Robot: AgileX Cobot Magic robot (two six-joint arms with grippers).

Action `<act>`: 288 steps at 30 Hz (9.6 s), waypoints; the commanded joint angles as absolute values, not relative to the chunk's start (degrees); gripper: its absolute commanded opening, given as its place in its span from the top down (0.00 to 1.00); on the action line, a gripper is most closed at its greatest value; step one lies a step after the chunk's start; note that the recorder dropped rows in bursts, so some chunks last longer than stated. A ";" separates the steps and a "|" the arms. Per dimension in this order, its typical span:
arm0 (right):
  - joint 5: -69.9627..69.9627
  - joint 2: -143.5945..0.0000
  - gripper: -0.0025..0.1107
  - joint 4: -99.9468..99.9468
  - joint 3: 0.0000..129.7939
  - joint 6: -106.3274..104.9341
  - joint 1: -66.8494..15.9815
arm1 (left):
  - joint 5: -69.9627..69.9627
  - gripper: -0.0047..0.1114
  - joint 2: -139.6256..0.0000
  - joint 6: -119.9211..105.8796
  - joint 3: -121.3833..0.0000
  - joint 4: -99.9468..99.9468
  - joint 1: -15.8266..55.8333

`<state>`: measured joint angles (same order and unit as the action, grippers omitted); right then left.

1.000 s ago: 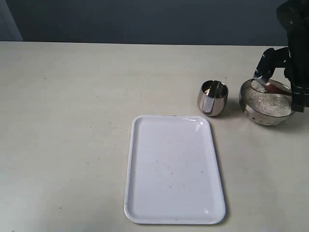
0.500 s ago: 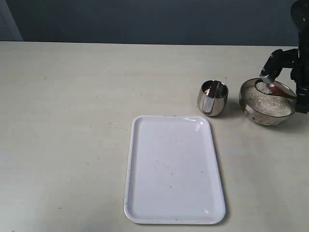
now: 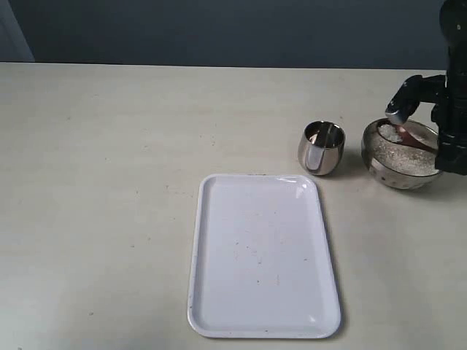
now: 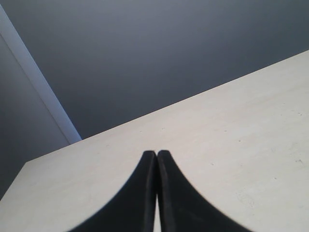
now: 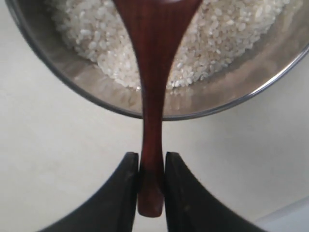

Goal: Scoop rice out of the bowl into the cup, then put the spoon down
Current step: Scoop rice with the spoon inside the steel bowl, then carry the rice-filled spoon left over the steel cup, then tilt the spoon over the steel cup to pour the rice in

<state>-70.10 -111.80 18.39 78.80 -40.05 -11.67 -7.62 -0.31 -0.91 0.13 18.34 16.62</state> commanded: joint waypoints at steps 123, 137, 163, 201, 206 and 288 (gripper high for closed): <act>-69.96 -116.25 0.98 12.84 87.08 -21.87 -23.43 | -7.07 0.96 0.00 -0.45 0.00 18.11 16.65; -69.96 -116.86 0.98 14.37 87.08 -20.74 -23.92 | -7.07 0.96 0.00 -0.45 0.00 18.11 16.65; -69.96 -116.96 0.98 23.45 87.08 -14.44 -27.50 | -7.07 0.96 0.00 -0.45 0.00 18.11 16.65; -69.96 -116.96 0.98 42.26 79.11 1.22 -35.49 | -7.07 0.96 0.00 -0.45 0.00 18.11 16.65; -69.96 -116.96 0.98 45.90 79.11 3.43 -36.98 | -7.07 0.96 0.00 -0.45 0.00 18.11 16.65; -69.96 -117.90 0.98 67.88 69.95 15.35 -42.31 | -7.07 0.96 0.00 -0.45 0.00 18.11 16.65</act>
